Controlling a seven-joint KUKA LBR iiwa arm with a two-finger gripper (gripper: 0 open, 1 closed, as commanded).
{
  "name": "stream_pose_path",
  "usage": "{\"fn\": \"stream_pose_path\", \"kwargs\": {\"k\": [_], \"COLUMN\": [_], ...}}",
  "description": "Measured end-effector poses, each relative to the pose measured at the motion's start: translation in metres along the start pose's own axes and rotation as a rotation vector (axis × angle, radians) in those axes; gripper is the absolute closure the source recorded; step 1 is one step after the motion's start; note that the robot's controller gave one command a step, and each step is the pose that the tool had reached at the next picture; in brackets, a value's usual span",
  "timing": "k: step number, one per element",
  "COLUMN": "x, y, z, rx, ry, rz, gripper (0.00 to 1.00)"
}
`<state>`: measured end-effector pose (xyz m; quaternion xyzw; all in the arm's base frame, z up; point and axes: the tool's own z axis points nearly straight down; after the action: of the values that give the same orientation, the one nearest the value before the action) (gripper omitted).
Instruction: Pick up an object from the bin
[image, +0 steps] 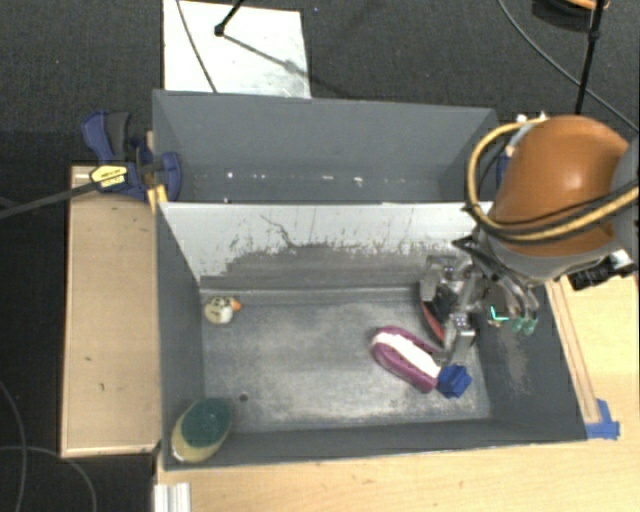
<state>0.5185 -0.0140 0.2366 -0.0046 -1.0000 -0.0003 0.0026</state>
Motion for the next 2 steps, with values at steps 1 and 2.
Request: {"fn": "stream_pose_path", "kwargs": {"k": [1,2], "x": [0.043,-0.009], "y": [-0.032,-0.038], "z": [0.067,0.161], "rx": [0.001,0.0], "ry": [0.001,-0.003], "rz": [0.113,0.126], "gripper": [0.0,0.0]}}
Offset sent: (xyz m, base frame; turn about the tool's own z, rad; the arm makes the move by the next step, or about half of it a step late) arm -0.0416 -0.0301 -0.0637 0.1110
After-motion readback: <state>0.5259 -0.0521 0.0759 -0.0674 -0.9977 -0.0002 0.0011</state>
